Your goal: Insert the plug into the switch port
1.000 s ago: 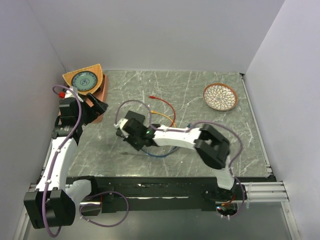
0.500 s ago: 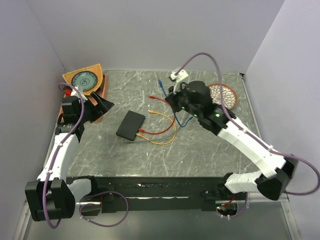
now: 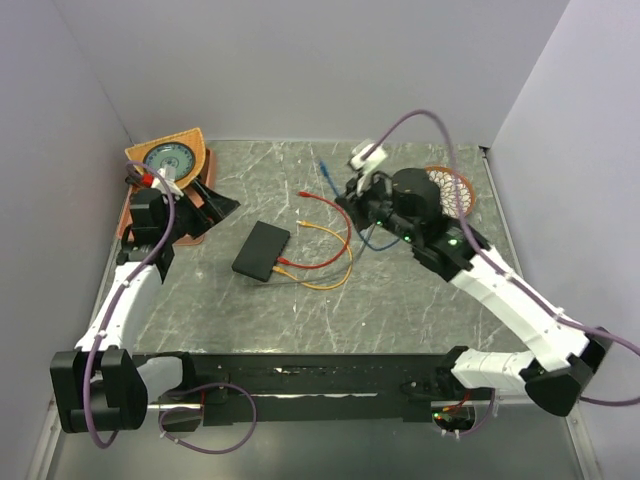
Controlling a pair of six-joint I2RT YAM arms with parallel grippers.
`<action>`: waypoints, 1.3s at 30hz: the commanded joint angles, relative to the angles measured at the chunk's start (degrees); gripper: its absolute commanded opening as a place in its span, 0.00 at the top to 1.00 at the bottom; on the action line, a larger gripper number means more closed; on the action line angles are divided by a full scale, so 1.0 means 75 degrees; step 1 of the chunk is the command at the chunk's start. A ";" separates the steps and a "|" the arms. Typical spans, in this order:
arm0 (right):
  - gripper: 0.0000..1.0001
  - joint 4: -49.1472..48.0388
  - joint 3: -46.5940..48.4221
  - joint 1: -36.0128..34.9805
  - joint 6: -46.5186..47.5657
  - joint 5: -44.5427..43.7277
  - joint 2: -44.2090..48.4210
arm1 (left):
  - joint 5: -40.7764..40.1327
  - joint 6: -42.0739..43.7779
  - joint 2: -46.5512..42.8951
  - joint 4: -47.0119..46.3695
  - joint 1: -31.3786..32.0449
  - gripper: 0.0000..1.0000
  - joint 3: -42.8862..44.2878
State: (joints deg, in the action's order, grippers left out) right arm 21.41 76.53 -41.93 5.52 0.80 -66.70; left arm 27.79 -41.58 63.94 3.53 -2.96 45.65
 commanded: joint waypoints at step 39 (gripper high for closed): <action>1.00 -0.2210 -0.1556 -0.0057 -0.1181 0.3362 -0.1818 | 0.1229 -0.1288 0.0767 -0.4115 0.2527 0.41 -0.0625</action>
State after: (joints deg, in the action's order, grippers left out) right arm 7.68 62.26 -42.02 -2.31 23.62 -81.69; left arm 37.34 -51.96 70.00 -24.18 15.33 39.16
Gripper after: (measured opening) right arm 0.030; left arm 0.621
